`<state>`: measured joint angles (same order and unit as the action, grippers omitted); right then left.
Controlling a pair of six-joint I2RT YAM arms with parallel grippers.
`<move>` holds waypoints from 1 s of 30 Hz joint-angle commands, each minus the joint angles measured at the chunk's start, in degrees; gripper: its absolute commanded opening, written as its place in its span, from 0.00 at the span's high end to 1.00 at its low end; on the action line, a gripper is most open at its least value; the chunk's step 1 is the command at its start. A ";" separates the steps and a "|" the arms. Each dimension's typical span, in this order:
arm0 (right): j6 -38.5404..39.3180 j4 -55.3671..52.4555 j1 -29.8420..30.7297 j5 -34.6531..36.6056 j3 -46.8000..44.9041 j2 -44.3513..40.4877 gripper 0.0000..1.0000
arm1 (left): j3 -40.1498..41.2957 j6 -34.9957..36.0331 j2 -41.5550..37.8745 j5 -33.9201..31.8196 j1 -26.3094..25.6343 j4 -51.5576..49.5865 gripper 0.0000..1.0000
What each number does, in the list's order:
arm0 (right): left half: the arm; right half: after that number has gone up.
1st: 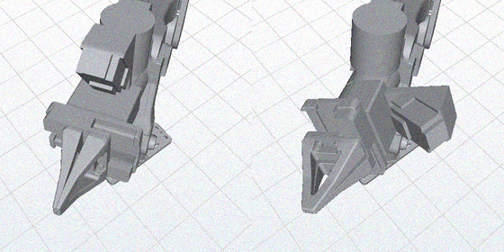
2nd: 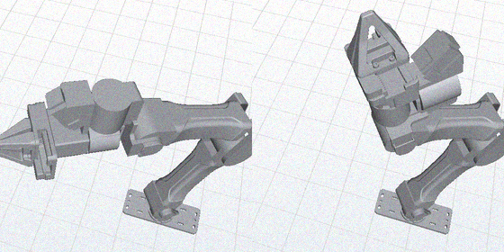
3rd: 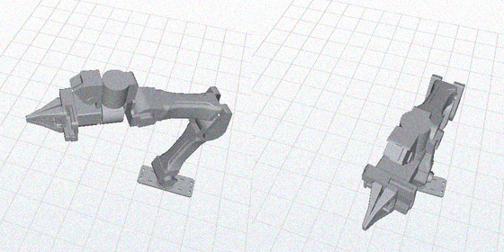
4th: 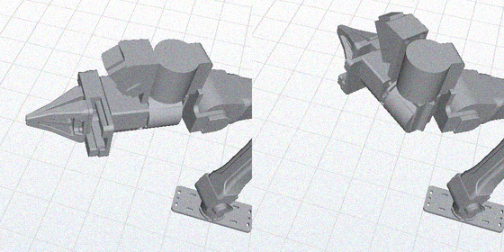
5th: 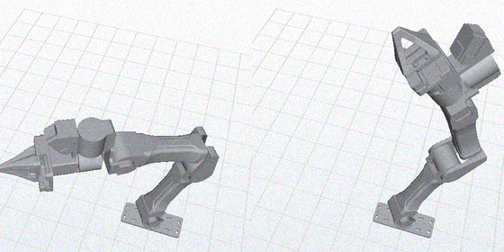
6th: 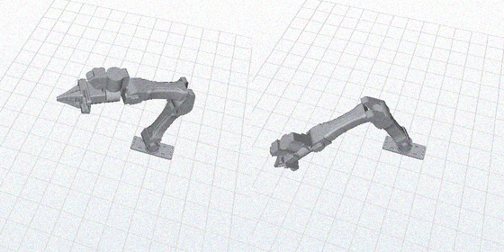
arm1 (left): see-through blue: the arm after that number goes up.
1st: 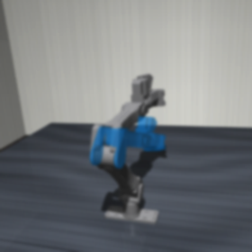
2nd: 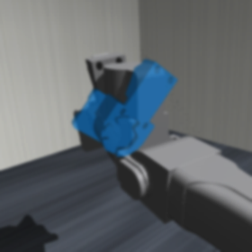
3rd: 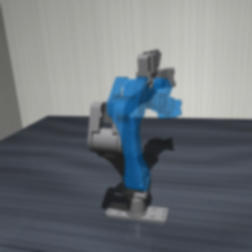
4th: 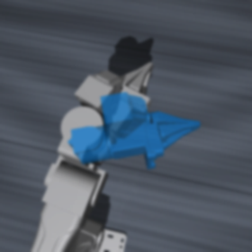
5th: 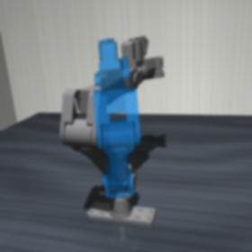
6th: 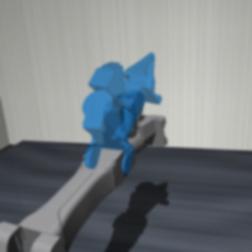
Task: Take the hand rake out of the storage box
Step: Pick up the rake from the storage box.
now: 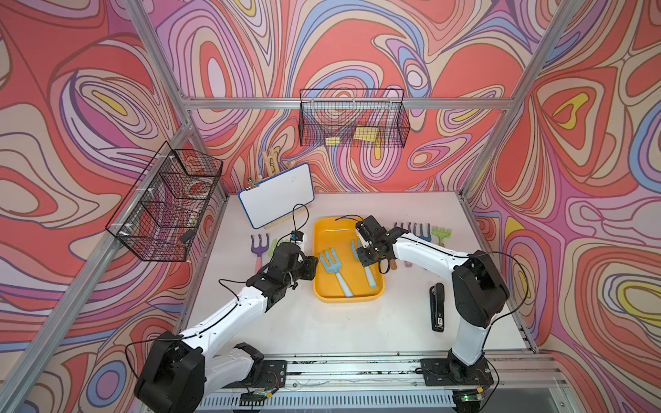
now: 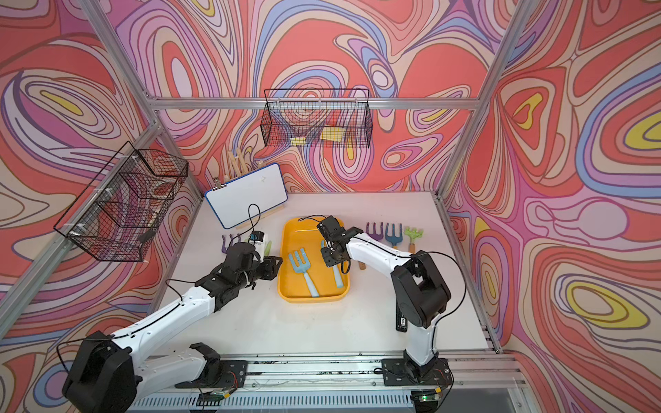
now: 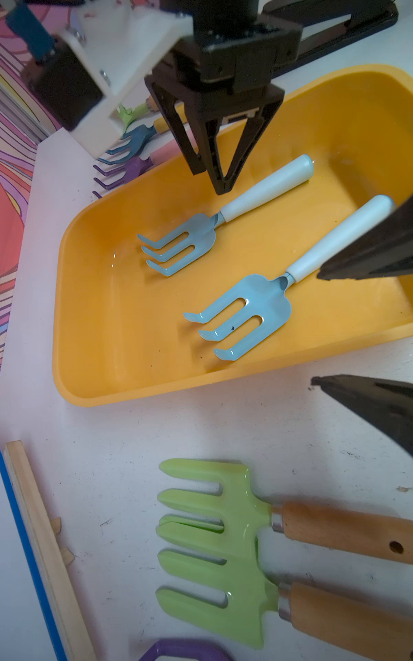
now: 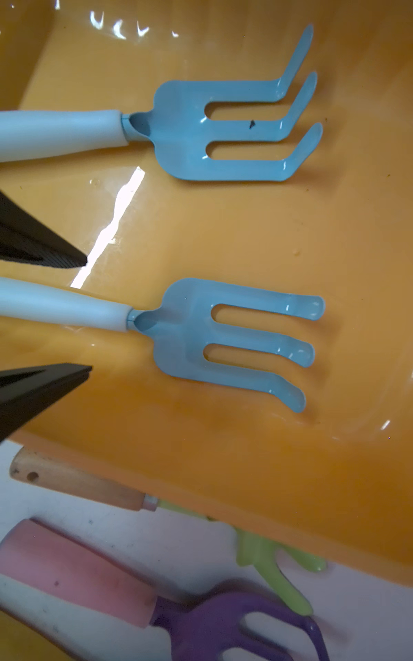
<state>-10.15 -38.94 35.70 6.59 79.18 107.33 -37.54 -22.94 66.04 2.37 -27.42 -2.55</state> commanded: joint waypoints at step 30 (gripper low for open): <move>0.74 2.12 2.30 -1.01 3.99 11.30 0.78 | -1.13 -0.15 -0.44 0.52 -0.28 -0.63 0.52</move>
<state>-9.91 -39.00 37.54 5.50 83.70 117.47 -37.54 -22.96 66.04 2.44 -27.42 -2.57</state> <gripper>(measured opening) 0.230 0.477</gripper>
